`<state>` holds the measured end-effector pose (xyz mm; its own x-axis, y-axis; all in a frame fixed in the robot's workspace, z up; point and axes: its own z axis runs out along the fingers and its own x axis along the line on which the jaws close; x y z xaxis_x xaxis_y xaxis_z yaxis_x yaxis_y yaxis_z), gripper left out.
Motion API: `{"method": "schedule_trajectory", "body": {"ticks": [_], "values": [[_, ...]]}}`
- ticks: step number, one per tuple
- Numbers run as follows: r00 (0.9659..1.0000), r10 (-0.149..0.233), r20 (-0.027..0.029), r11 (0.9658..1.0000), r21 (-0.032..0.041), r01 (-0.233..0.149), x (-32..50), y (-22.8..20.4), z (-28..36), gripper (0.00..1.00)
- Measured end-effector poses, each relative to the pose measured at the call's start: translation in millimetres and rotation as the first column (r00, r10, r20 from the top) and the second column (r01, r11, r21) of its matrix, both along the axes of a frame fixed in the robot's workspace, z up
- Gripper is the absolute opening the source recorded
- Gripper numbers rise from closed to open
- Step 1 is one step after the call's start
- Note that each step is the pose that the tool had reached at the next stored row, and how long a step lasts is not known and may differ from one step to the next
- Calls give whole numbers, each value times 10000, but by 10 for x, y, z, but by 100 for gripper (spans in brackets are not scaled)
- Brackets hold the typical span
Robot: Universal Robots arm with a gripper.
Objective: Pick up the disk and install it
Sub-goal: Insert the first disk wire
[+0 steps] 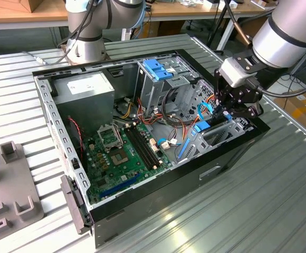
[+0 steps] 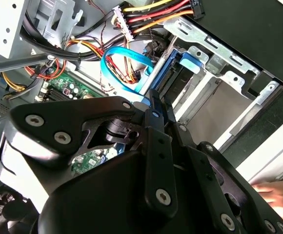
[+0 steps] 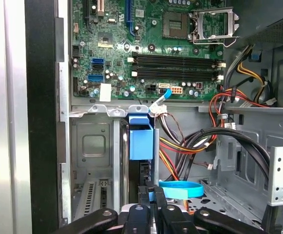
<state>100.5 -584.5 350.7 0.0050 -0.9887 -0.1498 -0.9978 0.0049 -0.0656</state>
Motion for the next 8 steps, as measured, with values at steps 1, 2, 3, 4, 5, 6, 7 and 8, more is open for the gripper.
{"method": "schedule_trajectory", "body": {"ticks": [1,2,3,4,5,6,7,8], "values": [[10000,0,0,10000,-2,0,0,0,0,16],[10000,0,0,10000,-1,0,0,0,-2,16],[10000,0,0,10000,4,0,0,-1,-4,16],[10000,2,0,10000,23,-2,0,-1,-8,16],[10000,3,0,10000,36,-3,0,0,-11,16],[10000,3,0,10000,40,-3,0,0,-12,16],[10000,4,0,10000,40,-4,0,0,-12,16],[10000,4,0,10000,39,-4,0,-1,-13,16]]}}
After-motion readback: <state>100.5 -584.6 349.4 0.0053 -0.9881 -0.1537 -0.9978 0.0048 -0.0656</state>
